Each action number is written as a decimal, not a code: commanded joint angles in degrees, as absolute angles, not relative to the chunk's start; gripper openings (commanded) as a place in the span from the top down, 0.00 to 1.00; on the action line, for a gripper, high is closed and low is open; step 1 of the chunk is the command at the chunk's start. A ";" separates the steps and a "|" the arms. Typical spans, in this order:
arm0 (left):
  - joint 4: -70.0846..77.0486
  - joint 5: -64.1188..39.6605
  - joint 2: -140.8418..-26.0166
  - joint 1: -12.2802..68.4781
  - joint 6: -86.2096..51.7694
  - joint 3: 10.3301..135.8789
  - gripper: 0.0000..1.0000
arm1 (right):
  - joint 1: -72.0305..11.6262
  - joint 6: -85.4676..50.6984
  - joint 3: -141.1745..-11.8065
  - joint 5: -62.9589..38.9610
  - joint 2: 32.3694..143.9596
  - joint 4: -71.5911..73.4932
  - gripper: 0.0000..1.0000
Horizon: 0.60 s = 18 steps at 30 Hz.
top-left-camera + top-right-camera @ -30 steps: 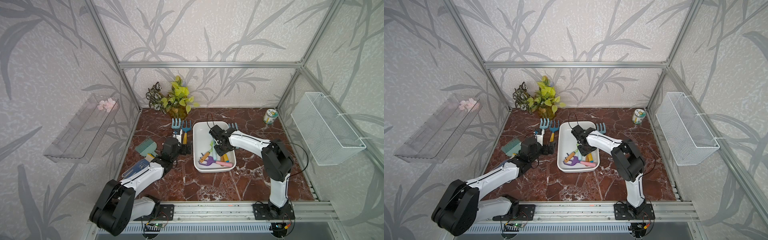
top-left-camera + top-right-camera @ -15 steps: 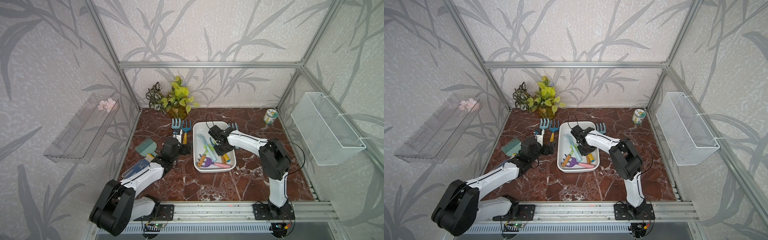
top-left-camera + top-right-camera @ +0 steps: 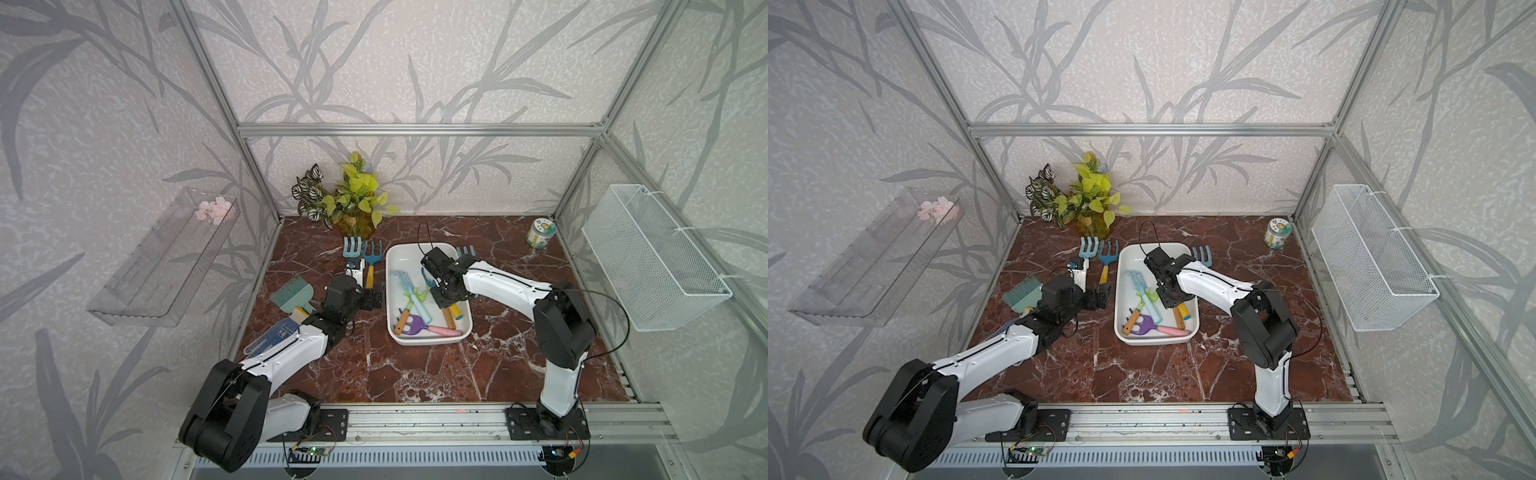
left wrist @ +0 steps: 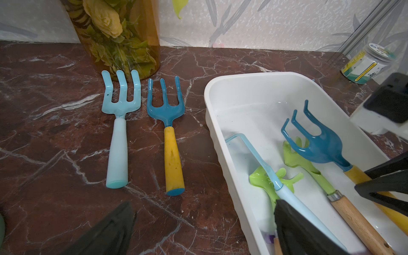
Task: Take the hand rake out of the storage box
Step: Pick up the rake from the storage box.
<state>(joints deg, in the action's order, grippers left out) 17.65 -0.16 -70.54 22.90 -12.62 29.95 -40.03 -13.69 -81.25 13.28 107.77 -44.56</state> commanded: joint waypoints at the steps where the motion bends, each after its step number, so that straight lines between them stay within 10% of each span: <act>1: 18.10 -0.68 -70.57 23.10 -12.07 31.73 0.00 | -40.17 -14.18 -79.92 15.75 103.08 -42.06 0.92; 18: 18.05 -0.62 -70.57 23.07 -12.03 31.73 0.00 | -35.14 -11.56 -68.65 19.61 86.27 -31.55 0.91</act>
